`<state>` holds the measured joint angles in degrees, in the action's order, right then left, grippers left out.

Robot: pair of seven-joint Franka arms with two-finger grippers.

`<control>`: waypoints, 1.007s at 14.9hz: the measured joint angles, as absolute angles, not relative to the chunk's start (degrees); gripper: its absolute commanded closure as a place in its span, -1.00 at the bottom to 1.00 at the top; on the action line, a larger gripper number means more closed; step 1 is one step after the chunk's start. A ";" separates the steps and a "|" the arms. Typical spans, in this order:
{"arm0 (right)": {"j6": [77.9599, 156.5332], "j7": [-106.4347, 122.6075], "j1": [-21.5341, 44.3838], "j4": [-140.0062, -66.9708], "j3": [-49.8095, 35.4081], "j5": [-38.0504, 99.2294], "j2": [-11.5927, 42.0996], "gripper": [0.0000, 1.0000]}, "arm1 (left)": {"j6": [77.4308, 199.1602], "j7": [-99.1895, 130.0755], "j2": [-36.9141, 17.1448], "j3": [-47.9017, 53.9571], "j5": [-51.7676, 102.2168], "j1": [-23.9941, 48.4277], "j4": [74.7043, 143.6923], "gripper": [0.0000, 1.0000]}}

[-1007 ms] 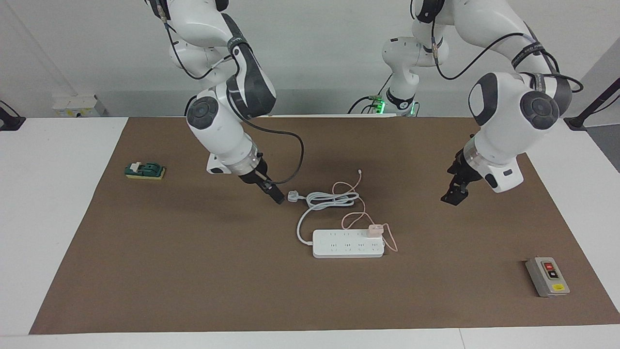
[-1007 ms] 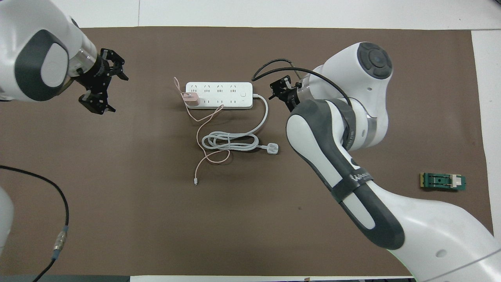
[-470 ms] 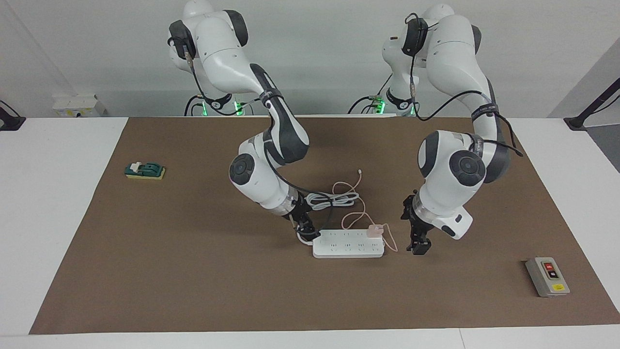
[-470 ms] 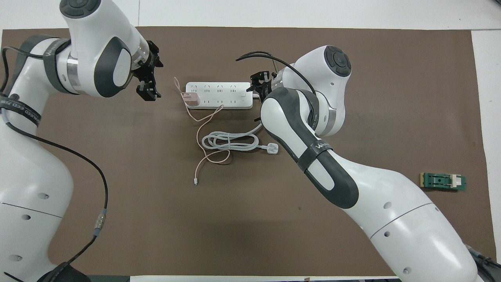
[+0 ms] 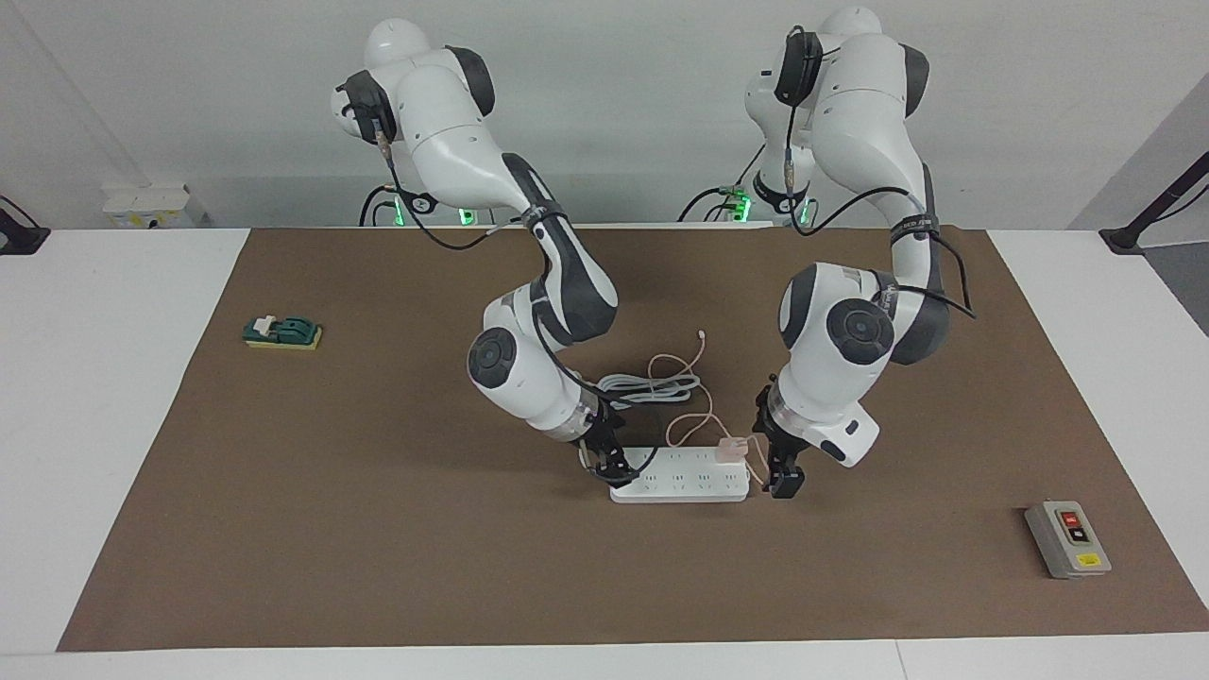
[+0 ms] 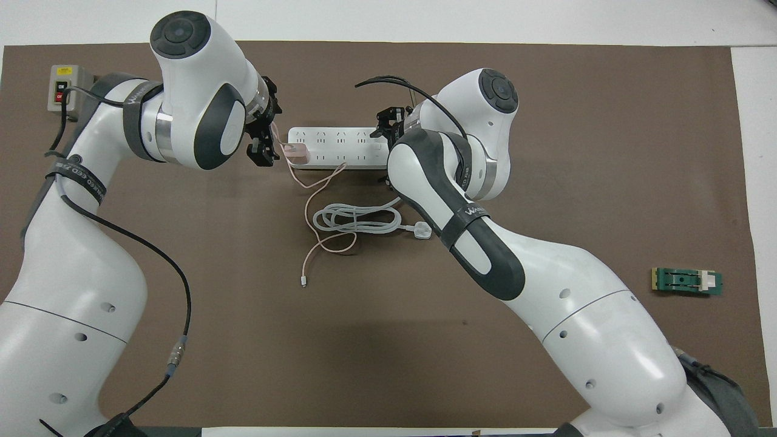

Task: Unplug charger and place it aside
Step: 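Grasp the pink charger with the left gripper while the right gripper holds the strip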

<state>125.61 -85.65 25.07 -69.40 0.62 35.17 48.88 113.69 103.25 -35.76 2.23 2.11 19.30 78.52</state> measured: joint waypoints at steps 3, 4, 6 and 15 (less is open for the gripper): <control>125.47 -85.67 24.94 -67.38 0.68 35.17 50.24 -1.00 | 114.77 103.40 -34.54 2.23 2.10 19.88 81.02 -1.00; 125.46 -85.67 24.87 -66.71 0.71 35.17 50.73 -1.00 | 115.12 103.70 -34.33 2.25 2.10 20.13 81.48 -1.00; 125.44 -85.67 24.65 -65.81 0.77 35.17 51.52 -1.00 | 116.17 104.11 -34.09 2.22 2.09 20.45 82.27 -1.00; 124.88 -86.14 24.33 -65.21 0.77 35.18 52.29 -0.13 | 121.31 105.19 -32.91 2.15 1.91 21.28 86.18 1.00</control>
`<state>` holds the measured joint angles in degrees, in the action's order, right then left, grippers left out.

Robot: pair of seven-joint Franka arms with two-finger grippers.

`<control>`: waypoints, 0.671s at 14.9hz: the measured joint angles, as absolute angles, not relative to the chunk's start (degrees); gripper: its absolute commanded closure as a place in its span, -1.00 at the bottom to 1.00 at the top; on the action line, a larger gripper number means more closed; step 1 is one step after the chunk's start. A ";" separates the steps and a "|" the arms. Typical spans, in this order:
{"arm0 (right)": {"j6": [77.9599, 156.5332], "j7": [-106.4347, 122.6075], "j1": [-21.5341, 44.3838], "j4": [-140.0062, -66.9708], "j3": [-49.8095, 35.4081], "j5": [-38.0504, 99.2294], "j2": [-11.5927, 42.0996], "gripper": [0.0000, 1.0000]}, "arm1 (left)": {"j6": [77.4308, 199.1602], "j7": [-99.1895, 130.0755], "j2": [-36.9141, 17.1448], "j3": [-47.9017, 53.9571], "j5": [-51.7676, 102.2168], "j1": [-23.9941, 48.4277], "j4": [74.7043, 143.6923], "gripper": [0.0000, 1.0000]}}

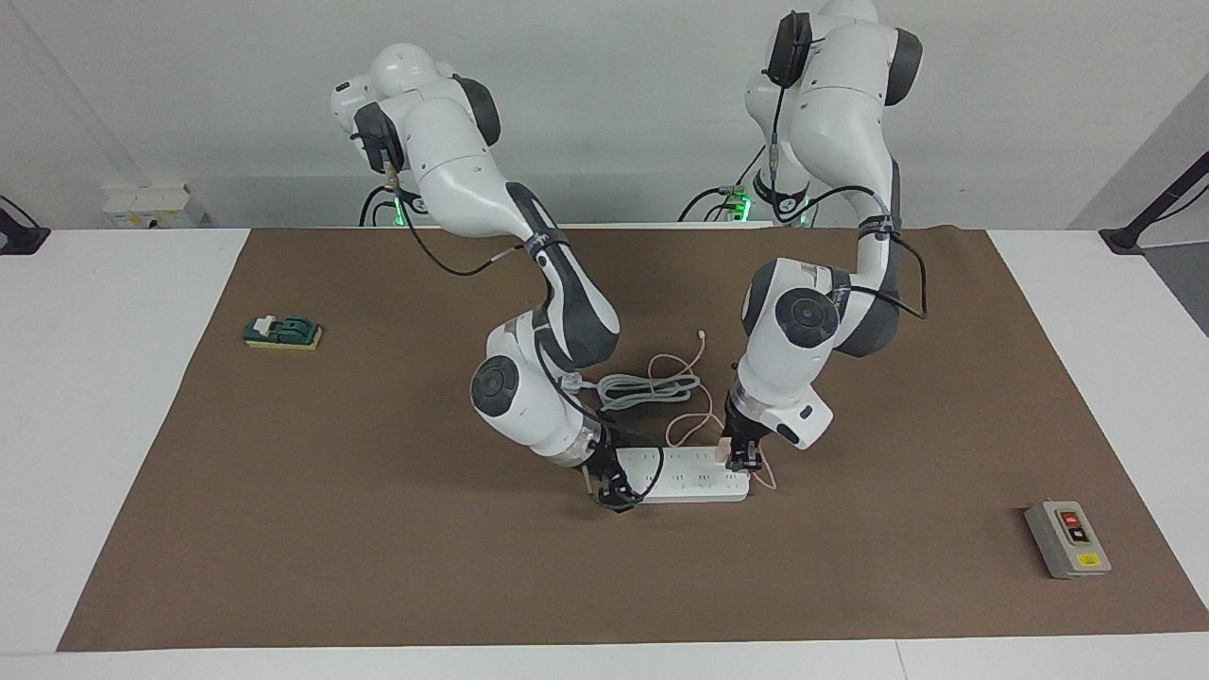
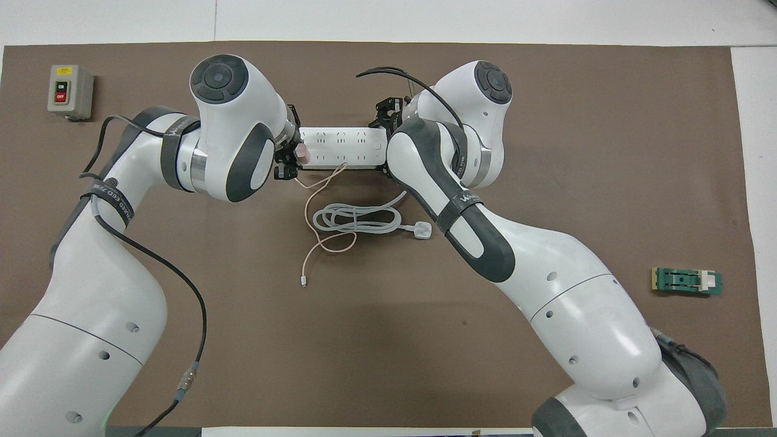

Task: Unplug charger and place it aside
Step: 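Grasp the pink charger with the left gripper while the right gripper holds the strip, then pull the pink charger out of the strip toward the switch box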

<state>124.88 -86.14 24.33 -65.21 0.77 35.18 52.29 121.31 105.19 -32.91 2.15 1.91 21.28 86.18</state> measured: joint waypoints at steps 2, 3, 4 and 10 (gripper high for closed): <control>124.88 -86.17 24.33 -65.20 0.77 35.18 52.30 -0.13 | 121.27 105.21 -32.82 2.21 1.37 21.34 86.29 1.00; 124.88 -86.17 24.33 -65.20 0.77 35.18 52.30 -0.13 | 121.27 105.21 -32.81 2.21 1.22 21.38 86.29 1.00; 124.88 -86.17 24.33 -65.20 0.77 35.18 52.30 -0.13 | 121.28 105.21 -32.81 2.21 1.15 21.39 86.29 1.00; 124.89 -86.19 24.33 -65.19 0.76 35.18 52.31 -0.13 | 121.01 105.23 -32.79 2.30 0.68 21.40 86.12 1.00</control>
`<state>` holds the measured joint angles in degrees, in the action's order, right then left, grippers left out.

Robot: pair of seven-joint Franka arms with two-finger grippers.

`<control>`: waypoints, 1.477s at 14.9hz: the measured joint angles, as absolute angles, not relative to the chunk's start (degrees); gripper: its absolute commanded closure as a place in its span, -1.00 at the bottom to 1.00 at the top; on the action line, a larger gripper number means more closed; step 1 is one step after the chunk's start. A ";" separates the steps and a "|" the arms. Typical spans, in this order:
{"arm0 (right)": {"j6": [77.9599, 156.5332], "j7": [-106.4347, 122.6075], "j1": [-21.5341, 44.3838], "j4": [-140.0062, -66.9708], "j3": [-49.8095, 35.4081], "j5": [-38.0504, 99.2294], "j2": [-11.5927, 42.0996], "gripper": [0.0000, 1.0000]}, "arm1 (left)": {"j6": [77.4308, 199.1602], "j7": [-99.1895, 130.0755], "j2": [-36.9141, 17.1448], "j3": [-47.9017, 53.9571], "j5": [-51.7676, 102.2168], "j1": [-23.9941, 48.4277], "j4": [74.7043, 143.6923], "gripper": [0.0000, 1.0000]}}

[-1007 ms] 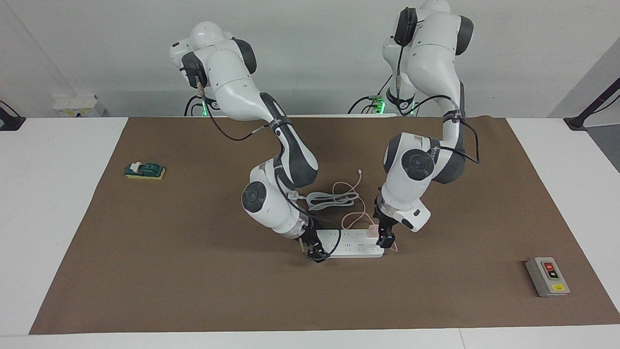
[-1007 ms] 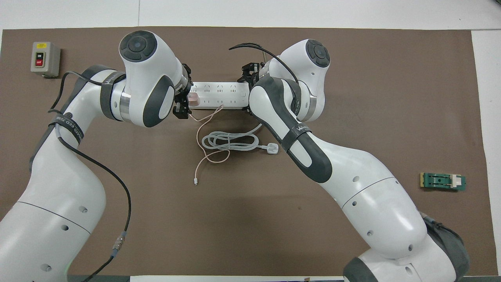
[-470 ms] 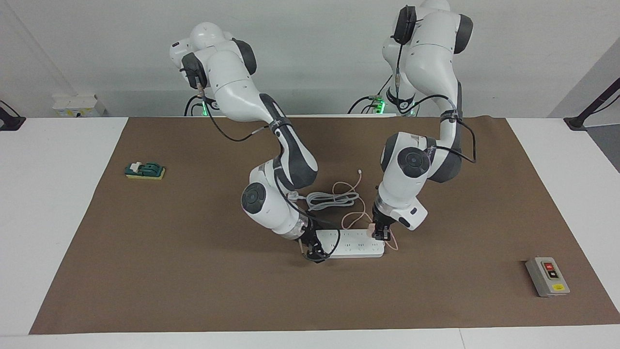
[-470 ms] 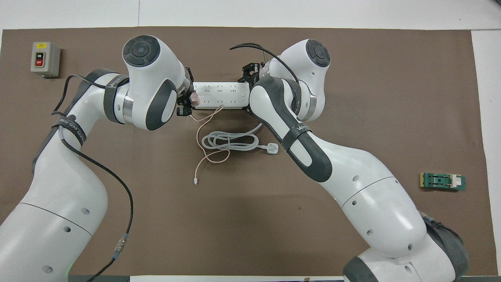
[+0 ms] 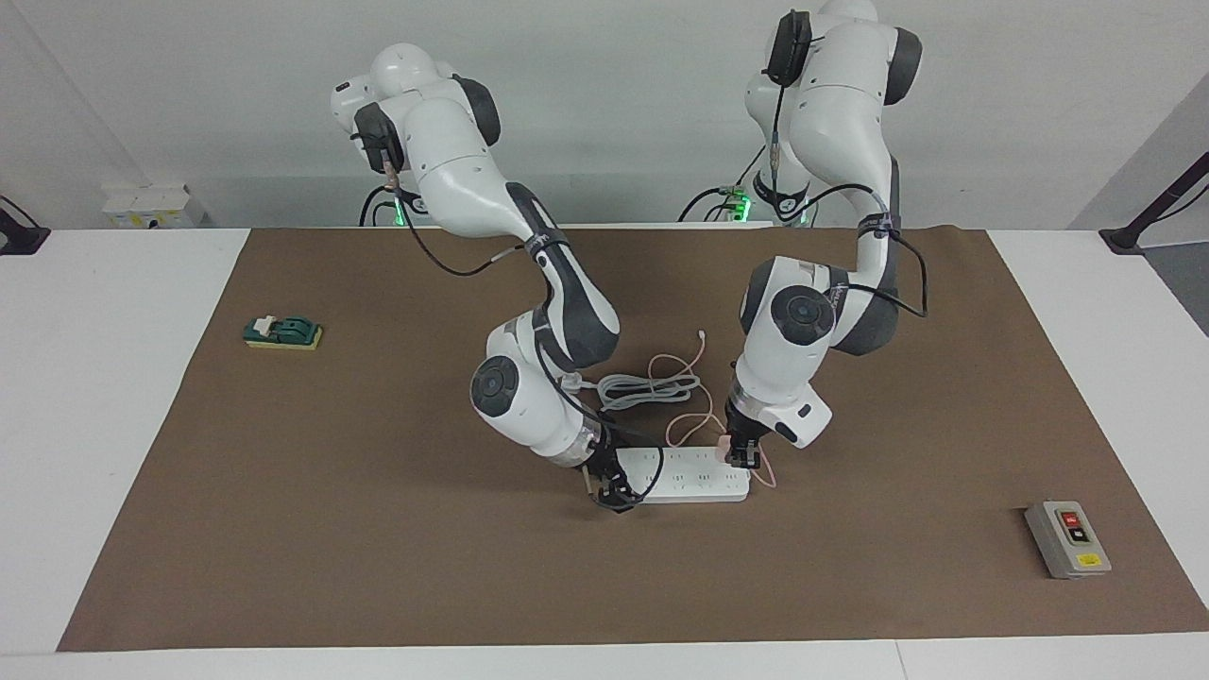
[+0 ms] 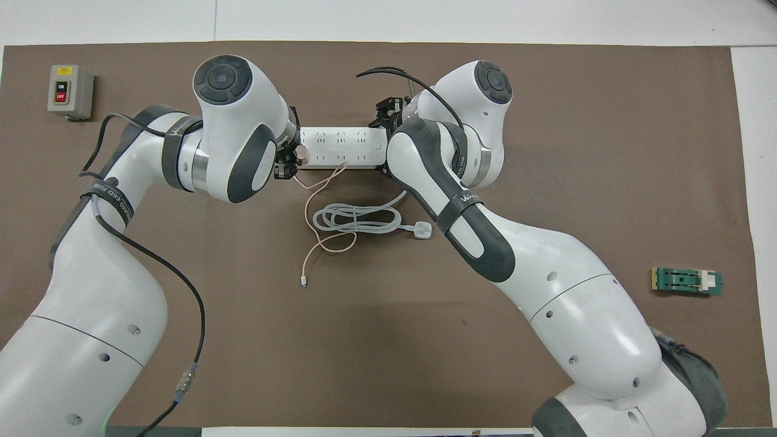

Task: Unplug charger and place it aside
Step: 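Pull the pink charger out of the strip toward the switch box, then lower the charger beside the switch box while the right gripper withdraws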

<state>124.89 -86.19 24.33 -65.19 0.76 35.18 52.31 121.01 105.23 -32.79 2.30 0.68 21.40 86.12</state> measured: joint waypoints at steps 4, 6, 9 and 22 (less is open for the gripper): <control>124.91 -86.28 24.34 -65.17 0.74 35.19 52.32 -0.13 | 119.73 105.35 -32.51 2.57 0.94 20.94 85.26 1.00; 124.89 -86.28 24.33 -65.17 0.76 35.19 52.33 -0.13 | 117.05 104.64 -30.40 1.66 -0.57 20.09 84.39 1.00; 124.89 -86.28 24.33 -65.17 0.76 35.19 52.33 -0.33 | 109.37 95.92 -24.13 0.80 -0.88 13.73 84.17 1.00; 117.38 -85.90 22.72 -63.74 2.37 29.90 44.33 -1.00 | 103.57 47.07 -17.90 0.69 0.26 -7.18 88.56 1.00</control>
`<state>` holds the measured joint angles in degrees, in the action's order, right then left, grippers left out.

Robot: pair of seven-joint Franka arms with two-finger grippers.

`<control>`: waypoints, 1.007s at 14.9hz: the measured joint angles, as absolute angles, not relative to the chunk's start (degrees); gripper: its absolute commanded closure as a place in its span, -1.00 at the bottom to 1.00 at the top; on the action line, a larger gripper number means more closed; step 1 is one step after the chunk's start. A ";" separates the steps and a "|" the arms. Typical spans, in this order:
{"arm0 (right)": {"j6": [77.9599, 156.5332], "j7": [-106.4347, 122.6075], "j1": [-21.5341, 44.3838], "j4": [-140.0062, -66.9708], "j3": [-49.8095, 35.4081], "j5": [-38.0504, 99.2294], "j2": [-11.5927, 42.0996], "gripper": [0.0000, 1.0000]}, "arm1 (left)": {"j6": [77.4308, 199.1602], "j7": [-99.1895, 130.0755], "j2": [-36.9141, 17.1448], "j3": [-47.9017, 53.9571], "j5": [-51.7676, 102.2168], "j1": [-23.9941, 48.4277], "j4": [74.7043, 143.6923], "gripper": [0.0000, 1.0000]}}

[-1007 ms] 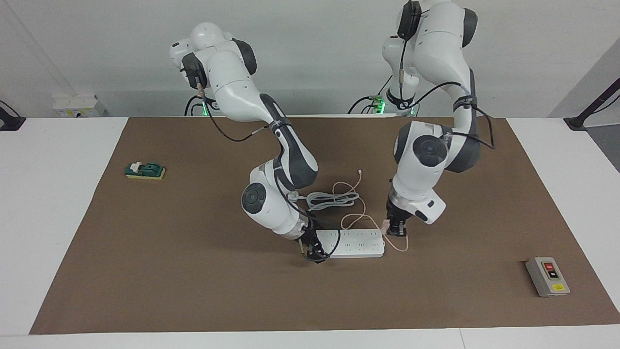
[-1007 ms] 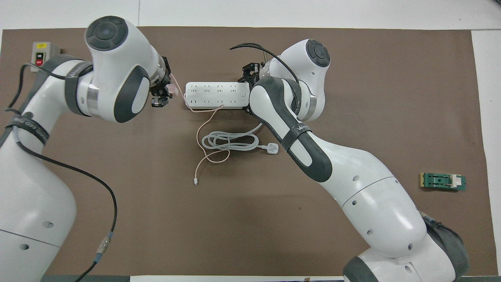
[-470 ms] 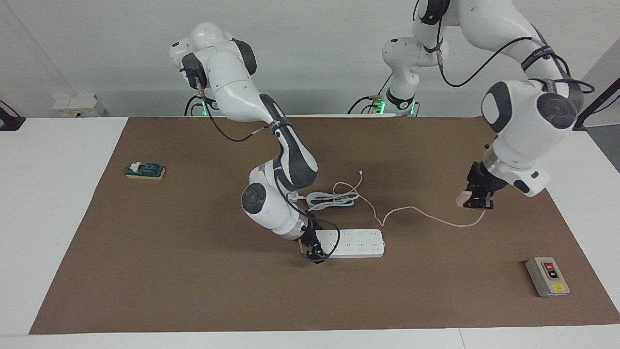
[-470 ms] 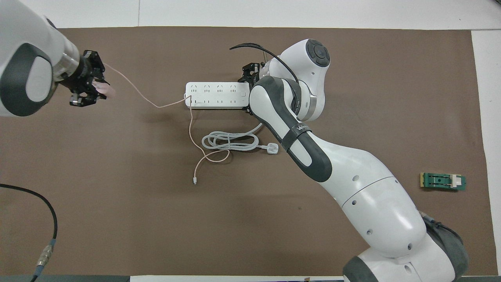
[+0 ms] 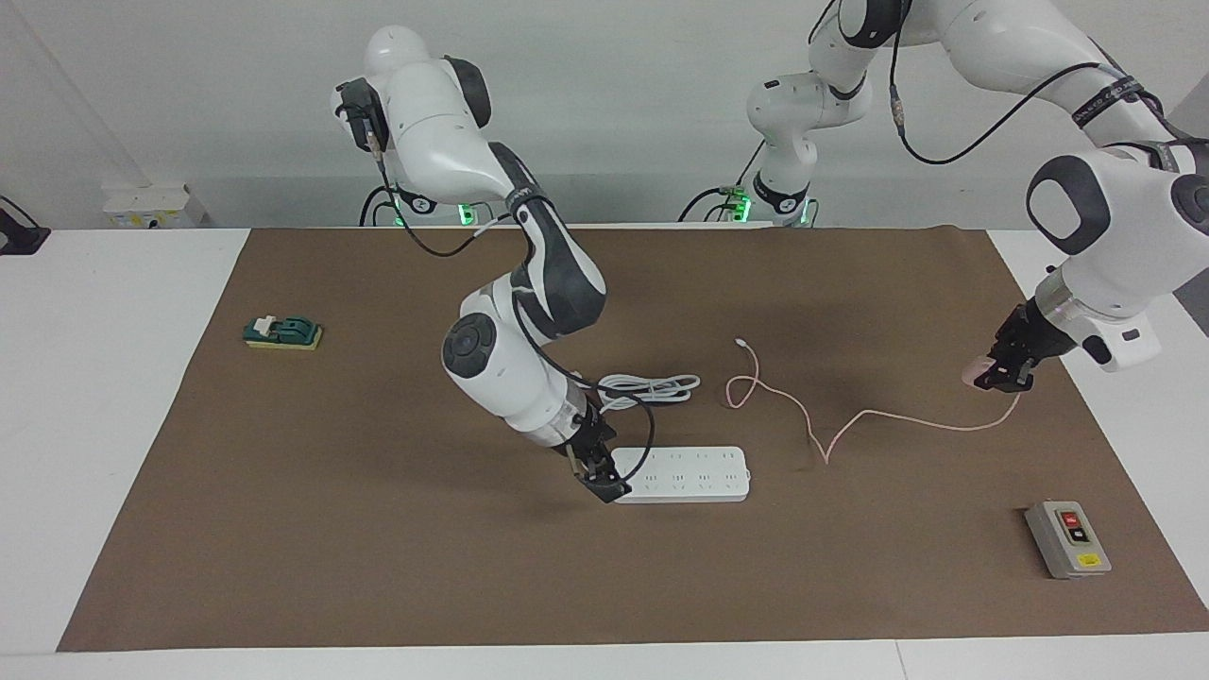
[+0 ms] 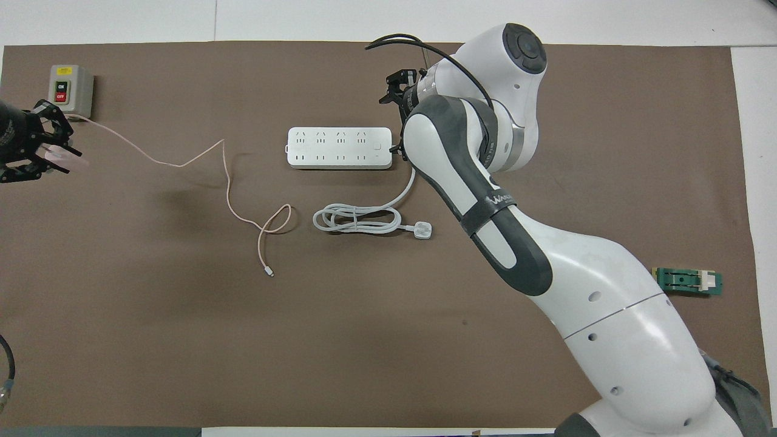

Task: Unplug charger and place it aside
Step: 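Lower the charger beside the switch box while the right gripper withdraws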

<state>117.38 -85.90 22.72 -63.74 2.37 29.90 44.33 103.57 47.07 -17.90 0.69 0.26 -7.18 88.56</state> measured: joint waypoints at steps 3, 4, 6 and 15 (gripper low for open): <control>109.57 -80.15 20.48 -63.73 2.42 26.46 39.95 -1.00 | 107.68 42.97 -16.88 1.29 0.29 -7.11 92.10 1.00; 107.10 -77.23 19.57 -63.74 2.46 25.52 38.61 -1.00 | 108.29 41.32 -16.60 1.40 0.29 -7.10 92.86 1.00; 102.68 -70.37 17.55 -63.75 2.52 22.99 36.12 -1.00 | 109.29 38.07 -16.06 1.32 0.29 -7.13 94.08 0.54; 89.54 -22.21 7.26 -65.03 2.75 9.07 25.90 -1.00 | 110.79 35.54 -15.03 1.97 0.29 -5.61 95.63 -1.00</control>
<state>89.54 -22.21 7.26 -65.03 2.75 9.07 25.90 110.79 35.54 -15.03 1.97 0.29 -5.61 95.63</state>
